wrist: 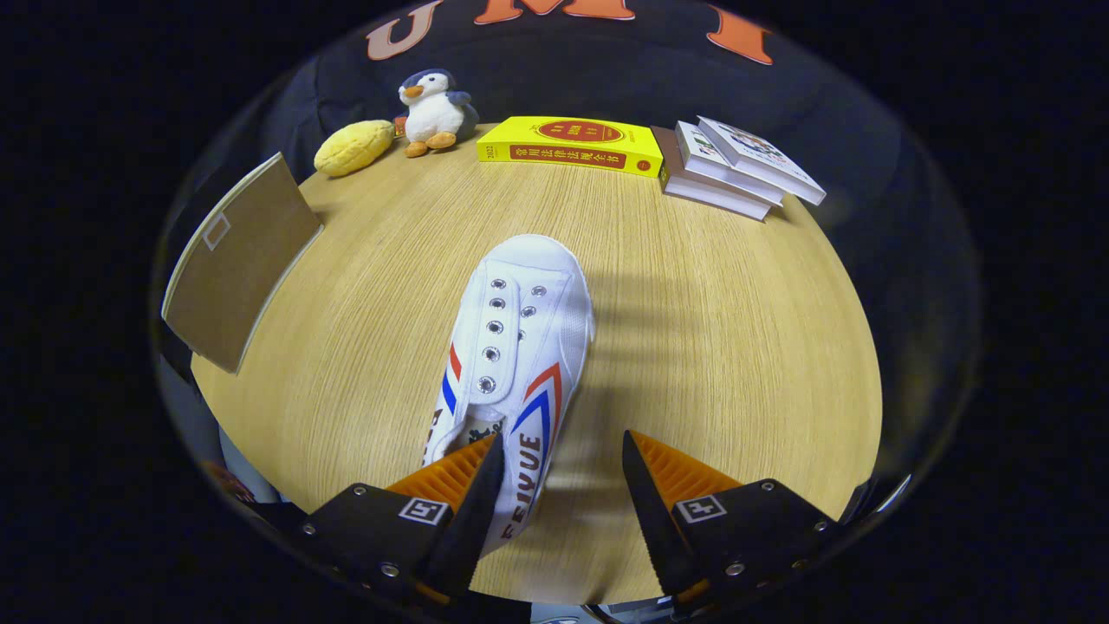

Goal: Open the storage box then place both shoes into the box .Put the left shoe in first, then the right shoe, with the right side of both shoes facing outward in a uniform manner.

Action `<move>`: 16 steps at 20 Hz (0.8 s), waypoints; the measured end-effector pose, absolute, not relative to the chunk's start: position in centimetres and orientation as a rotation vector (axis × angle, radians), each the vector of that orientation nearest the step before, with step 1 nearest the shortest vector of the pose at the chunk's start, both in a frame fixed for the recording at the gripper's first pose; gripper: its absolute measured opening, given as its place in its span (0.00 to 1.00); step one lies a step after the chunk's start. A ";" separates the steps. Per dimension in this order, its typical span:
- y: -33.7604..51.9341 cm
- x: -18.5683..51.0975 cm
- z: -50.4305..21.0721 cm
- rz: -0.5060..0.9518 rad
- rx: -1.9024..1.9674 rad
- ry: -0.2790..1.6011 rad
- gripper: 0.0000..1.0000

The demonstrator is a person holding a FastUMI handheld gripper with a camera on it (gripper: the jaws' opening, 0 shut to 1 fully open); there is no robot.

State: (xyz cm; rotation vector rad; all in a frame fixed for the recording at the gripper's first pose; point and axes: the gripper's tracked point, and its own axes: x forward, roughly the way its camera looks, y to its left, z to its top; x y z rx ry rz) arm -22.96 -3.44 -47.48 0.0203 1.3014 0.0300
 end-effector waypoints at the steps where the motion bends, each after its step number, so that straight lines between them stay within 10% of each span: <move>1: -3.2 -23.0 -47.8 0.031 0.071 1.312 0.79; 11: -2.1 -22.9 -47.6 -0.021 0.251 1.322 0.05; 16: -1.6 -20.9 -45.5 -0.070 0.310 1.221 0.00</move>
